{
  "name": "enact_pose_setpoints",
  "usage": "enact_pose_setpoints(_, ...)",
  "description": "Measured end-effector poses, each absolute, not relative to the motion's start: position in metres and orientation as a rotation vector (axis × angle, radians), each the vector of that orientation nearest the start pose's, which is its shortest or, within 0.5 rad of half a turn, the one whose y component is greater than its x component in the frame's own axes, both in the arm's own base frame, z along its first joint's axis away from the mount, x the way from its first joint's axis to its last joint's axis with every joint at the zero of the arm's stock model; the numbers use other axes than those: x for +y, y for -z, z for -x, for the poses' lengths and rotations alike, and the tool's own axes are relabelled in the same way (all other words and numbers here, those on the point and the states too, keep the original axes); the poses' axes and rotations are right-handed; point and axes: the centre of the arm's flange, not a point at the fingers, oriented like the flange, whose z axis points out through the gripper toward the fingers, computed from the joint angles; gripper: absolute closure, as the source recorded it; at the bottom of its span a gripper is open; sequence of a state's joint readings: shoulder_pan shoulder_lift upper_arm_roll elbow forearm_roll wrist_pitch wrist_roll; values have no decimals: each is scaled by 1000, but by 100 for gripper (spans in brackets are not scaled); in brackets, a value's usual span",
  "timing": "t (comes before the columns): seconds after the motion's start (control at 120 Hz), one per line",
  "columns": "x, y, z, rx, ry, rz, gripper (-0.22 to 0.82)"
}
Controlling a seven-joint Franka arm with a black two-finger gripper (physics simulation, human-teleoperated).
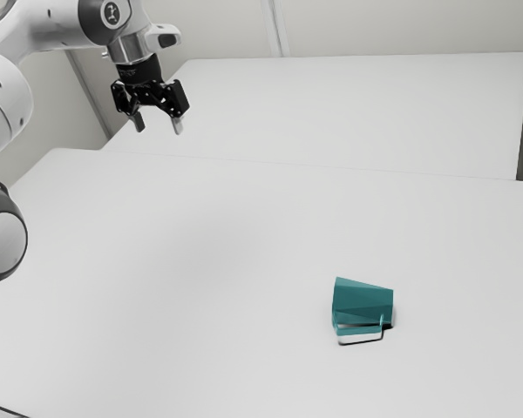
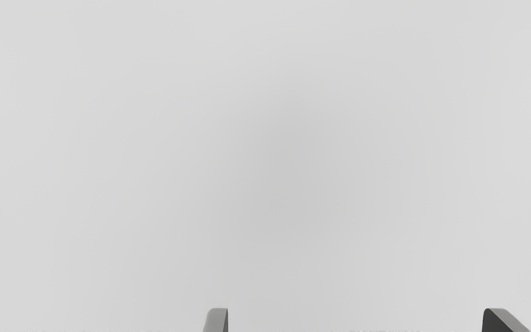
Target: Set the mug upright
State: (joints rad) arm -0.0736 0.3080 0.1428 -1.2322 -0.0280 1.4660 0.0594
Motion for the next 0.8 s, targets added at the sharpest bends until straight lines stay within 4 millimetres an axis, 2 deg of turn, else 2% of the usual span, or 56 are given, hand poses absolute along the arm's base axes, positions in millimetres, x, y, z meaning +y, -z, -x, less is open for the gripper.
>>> enact_pose_setpoints(0.133,23,-592,-633,6,-114,3131,0)
enact_pose_setpoints(0.2,20,-593,-624,14,-121,3143,0)
enact_pose_setpoints(0.233,18,-586,-614,18,-140,3168,0)
enact_pose_setpoints(0.325,4,-549,-581,22,-206,3277,0)
enact_pose_setpoints(0.433,-37,-525,-562,87,-194,3360,0)
enact_pose_setpoints(0.542,-85,-485,-541,122,-253,3473,0)
enact_pose_setpoints(0.675,-140,-449,-516,171,-289,3582,0)
enact_pose_setpoints(0.8,-175,-415,-494,186,-321,3672,0)
